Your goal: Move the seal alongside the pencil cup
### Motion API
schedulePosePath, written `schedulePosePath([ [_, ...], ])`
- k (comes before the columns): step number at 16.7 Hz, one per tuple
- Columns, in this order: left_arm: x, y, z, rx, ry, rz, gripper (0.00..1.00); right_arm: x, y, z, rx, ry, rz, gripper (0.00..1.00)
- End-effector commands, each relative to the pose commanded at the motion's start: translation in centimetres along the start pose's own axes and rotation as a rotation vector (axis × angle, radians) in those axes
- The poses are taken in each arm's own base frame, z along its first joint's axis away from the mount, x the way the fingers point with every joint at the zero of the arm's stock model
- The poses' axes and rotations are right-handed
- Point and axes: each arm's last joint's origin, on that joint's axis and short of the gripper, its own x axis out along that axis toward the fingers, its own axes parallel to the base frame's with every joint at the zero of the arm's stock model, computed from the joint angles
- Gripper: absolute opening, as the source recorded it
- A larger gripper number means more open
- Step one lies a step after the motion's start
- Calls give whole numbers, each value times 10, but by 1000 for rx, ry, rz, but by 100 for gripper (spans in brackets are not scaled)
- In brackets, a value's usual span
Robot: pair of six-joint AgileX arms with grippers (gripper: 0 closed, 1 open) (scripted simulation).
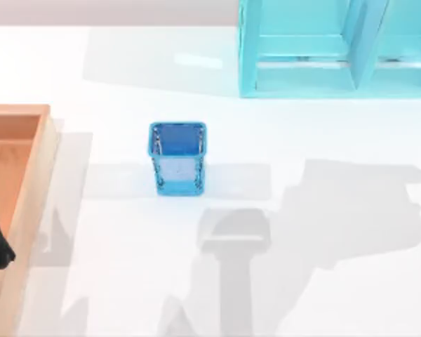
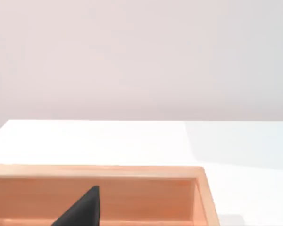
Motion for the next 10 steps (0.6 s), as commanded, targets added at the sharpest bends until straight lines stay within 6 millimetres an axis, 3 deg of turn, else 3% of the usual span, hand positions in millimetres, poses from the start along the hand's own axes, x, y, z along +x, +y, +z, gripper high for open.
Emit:
schedulePosePath([
  [7, 0, 0, 0, 0, 0, 0, 100, 78, -2, 3, 1, -11, -3, 100],
  [10, 0, 0, 0, 0, 0, 0, 100, 95, -1, -1, 2, -1, 0, 100],
])
